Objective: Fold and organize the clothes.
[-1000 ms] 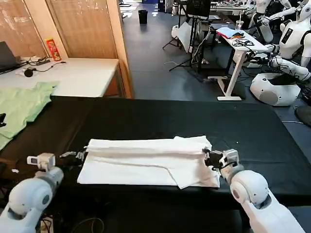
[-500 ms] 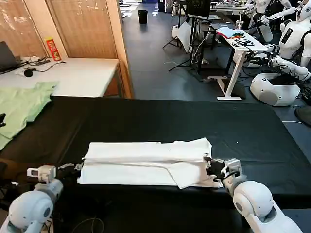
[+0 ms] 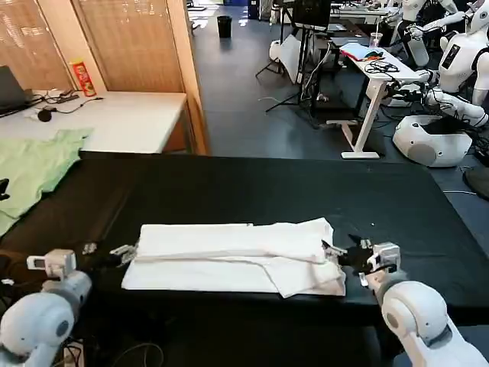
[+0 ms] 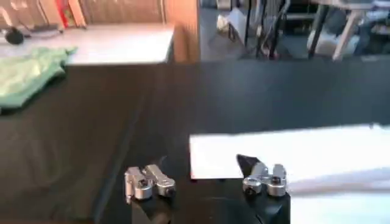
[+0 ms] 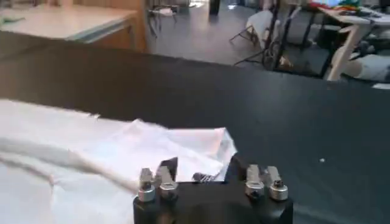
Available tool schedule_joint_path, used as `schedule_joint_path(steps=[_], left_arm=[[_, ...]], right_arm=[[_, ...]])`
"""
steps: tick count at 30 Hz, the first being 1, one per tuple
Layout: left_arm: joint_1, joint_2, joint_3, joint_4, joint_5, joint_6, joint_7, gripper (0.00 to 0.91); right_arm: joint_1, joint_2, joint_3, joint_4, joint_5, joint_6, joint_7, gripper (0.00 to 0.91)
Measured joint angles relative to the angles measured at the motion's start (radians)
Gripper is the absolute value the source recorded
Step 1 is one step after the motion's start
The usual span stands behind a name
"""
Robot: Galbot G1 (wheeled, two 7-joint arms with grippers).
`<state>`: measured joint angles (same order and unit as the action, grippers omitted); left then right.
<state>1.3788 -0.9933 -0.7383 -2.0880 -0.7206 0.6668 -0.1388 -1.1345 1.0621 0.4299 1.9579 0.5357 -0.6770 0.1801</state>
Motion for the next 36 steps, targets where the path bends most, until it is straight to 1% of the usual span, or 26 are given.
schedule_joint_path(steps=[3, 7, 11, 12, 13, 14, 15, 17, 18, 19, 22, 25, 26, 27, 28, 29, 30, 32, 36], left_arm=[[-0.075, -0.019, 0.036, 0.072, -0.03, 0.001, 0.0, 0.878], [-0.15, -0.036, 0.074, 0.163, -0.058, 0.004, 0.0, 0.878], [-0.188, -0.053, 0.099, 0.226, -0.053, 0.005, 0.002, 0.878], [-0.194, -0.057, 0.104, 0.238, -0.052, 0.005, 0.004, 0.702], [-0.199, -0.061, 0.107, 0.251, -0.049, 0.006, 0.006, 0.644], [-0.202, -0.064, 0.111, 0.26, -0.048, 0.007, 0.009, 0.527], [-0.205, -0.067, 0.116, 0.269, -0.042, 0.008, 0.013, 0.468], [-0.211, -0.072, 0.119, 0.287, -0.032, 0.006, 0.025, 0.341], [-0.212, -0.075, 0.12, 0.294, -0.032, 0.005, 0.028, 0.312], [-0.213, -0.077, 0.121, 0.299, -0.032, 0.002, 0.031, 0.273], [-0.218, -0.082, 0.122, 0.311, -0.031, -0.007, 0.04, 0.263], [-0.228, -0.092, 0.127, 0.327, -0.011, -0.016, 0.041, 0.244], [-0.231, -0.097, 0.129, 0.333, -0.003, -0.019, 0.041, 0.166], [-0.234, -0.101, 0.13, 0.34, -0.001, -0.021, 0.041, 0.156], [-0.235, -0.103, 0.131, 0.344, 0.0, -0.022, 0.042, 0.127], [-0.236, -0.106, 0.132, 0.348, 0.005, -0.025, 0.044, 0.117], [-0.237, -0.109, 0.135, 0.351, 0.016, -0.029, 0.047, 0.088], [-0.239, -0.112, 0.14, 0.356, 0.047, -0.041, 0.052, 0.059], [-0.25, -0.118, 0.157, 0.369, 0.144, -0.087, 0.071, 0.049]], right_arm=[[0.059, 0.03, -0.026, -0.077, -0.018, 0.029, -0.008, 0.878], [0.11, 0.059, -0.049, -0.159, -0.042, 0.039, -0.017, 0.878], [0.14, 0.084, -0.068, -0.22, -0.056, 0.046, -0.025, 0.878], [0.146, 0.091, -0.072, -0.232, -0.059, 0.047, -0.026, 0.848], [0.151, 0.098, -0.075, -0.244, -0.062, 0.047, -0.027, 0.819], [0.155, 0.107, -0.078, -0.254, -0.066, 0.048, -0.027, 0.741], [0.158, 0.113, -0.079, -0.262, -0.07, 0.049, -0.028, 0.731], [0.16, 0.124, -0.079, -0.275, -0.076, 0.05, -0.03, 0.673], [0.16, 0.13, -0.08, -0.279, -0.079, 0.051, -0.031, 0.634], [0.16, 0.135, -0.08, -0.282, -0.082, 0.052, -0.032, 0.624], [0.156, 0.148, -0.079, -0.285, -0.088, 0.054, -0.033, 0.595], [0.15, 0.156, -0.078, -0.284, -0.094, 0.054, -0.033, 0.527], [0.147, 0.158, -0.077, -0.281, -0.096, 0.055, -0.033, 0.488], [0.144, 0.161, -0.077, -0.278, -0.099, 0.055, -0.034, 0.488], [0.142, 0.163, -0.076, -0.275, -0.105, 0.057, -0.033, 0.205], [0.136, 0.168, -0.075, -0.27, -0.115, 0.063, -0.029, 0.117], [0.13, 0.173, -0.075, -0.264, -0.128, 0.07, -0.022, 0.059], [0.121, 0.181, -0.071, -0.257, -0.15, 0.086, 0.005, 0.049], [0.091, 0.207, -0.054, -0.222, -0.186, 0.095, 0.067, 0.029]])
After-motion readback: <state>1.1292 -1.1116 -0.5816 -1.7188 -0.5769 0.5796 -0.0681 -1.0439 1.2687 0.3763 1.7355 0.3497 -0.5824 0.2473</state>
